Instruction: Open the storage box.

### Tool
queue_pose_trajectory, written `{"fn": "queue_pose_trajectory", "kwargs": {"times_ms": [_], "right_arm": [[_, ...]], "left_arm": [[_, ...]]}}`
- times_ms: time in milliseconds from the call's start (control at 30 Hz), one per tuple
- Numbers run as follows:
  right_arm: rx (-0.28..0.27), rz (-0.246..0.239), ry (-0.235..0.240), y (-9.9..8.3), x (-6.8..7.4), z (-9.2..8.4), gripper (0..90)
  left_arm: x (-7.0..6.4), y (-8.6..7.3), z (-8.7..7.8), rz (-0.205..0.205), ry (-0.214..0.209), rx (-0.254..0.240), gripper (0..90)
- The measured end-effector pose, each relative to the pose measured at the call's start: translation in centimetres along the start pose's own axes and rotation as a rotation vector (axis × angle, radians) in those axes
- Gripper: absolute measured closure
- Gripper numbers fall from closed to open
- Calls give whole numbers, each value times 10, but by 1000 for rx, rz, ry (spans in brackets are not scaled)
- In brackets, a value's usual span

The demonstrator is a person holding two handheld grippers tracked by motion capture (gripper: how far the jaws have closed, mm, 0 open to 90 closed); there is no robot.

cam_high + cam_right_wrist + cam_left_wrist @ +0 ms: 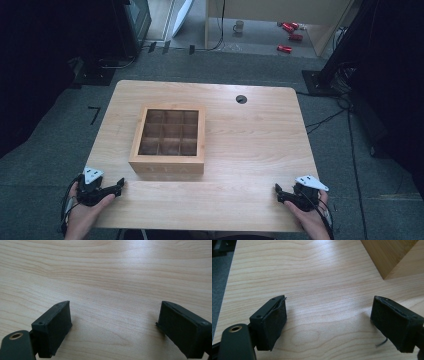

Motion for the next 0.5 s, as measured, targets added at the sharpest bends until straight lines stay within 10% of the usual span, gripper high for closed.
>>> {"fn": "queue_pose_trajectory", "kwargs": {"times_ms": [500], "right_arm": [[-1,0,-3,2,1,2,106]], "left_arm": [[-31,23,-11,4,-119,-60,138]]}}
Point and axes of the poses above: each handheld gripper's, and its own axes: z roughly forward along the jaws, y roughly out of its top, x roughly to its left, the point moved 10 cm from there along z, roughly forward along the jaws, and after that the axes turned 6 degrees about x, right-handed, at the moved point
